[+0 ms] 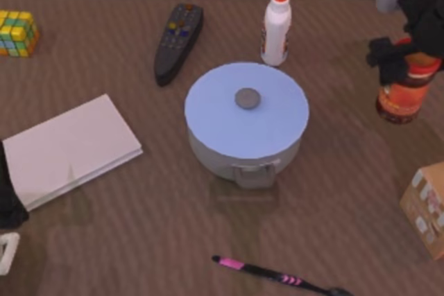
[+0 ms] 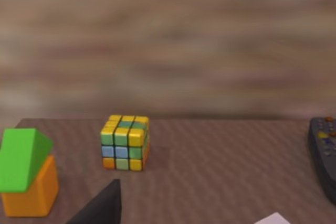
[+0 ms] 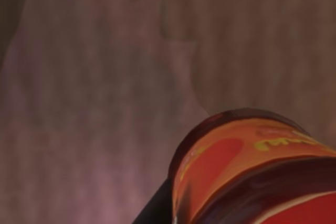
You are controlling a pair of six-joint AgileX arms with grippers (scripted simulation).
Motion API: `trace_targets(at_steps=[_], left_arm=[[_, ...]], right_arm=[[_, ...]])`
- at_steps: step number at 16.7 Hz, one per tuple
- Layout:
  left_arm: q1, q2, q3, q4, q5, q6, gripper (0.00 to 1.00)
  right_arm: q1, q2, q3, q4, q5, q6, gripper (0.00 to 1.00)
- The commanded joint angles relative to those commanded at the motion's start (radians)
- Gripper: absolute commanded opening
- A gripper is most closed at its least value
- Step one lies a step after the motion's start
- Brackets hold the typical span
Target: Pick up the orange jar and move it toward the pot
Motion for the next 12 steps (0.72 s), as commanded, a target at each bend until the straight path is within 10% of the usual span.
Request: trace_targets(at_steps=[6,12], left_arm=[[0.0,0.0,0.0,0.0,0.0,0.0,1.0],[0.0,0.0,0.0,0.0,0.0,0.0,1.0]], right_arm=[[0.129,-0.061,-0.153,0.134,0.114,0.397,0.0],[0.154,-0.071,-0.182,0.158,0.135,0.456,0.0]])
